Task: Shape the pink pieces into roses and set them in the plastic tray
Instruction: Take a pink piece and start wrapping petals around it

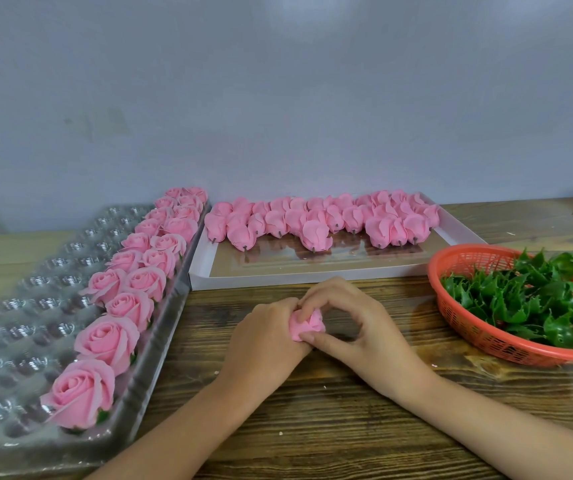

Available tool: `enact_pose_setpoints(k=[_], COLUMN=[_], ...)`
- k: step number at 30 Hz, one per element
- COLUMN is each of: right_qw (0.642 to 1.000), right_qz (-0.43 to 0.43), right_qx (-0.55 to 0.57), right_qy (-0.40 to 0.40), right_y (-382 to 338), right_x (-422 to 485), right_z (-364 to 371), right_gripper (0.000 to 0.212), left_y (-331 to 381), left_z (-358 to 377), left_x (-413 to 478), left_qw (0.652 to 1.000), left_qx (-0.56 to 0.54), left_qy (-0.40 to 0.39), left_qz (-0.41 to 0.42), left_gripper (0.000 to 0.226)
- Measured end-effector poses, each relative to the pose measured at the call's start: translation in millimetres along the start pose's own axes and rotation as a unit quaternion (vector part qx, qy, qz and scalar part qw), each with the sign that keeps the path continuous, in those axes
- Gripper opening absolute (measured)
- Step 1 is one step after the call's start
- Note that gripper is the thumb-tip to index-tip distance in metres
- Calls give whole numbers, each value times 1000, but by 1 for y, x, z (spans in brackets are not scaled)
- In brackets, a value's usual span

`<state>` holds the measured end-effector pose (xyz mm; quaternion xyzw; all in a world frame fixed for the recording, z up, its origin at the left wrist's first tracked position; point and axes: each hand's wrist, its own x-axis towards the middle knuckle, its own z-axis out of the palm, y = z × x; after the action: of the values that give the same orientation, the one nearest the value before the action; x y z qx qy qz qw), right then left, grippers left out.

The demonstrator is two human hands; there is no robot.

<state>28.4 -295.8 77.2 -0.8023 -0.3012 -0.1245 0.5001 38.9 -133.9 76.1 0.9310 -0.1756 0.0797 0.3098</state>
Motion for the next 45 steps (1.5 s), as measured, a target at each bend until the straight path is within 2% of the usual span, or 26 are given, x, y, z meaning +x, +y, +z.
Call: enact_pose_setpoints(k=[3,7,18,25,32,38,45], right_qw=[999,998,998,999,999,999,999], right_qz=[33,61,64,41,33,27,32], right_qx=[7,31,19,24,19,20,22], right_qy=[4,-3,-1,-5,8,10,12], right_y=[0,-1,-1,-2,1,-1,-3], right_x=[0,0,0,-1,0,-2,-1], right_z=[1,1,2,1,2,2,0], right_gripper=[31,35,18,18,8,18,18], left_y=[0,1,1,1,3,2,2], left_z=[1,1,4,4,5,4,3], left_x=[-2,-4,-5,-6,-7,-6,-6], left_qw=[999,997,994,994,994,997,997], left_qx=[33,71,98,96,92,76,77], left_qy=[11,24,33,33,20,15,4], left_qz=[11,31,29,37,52,21,24], left_gripper=[22,19,21,22,21,18,19])
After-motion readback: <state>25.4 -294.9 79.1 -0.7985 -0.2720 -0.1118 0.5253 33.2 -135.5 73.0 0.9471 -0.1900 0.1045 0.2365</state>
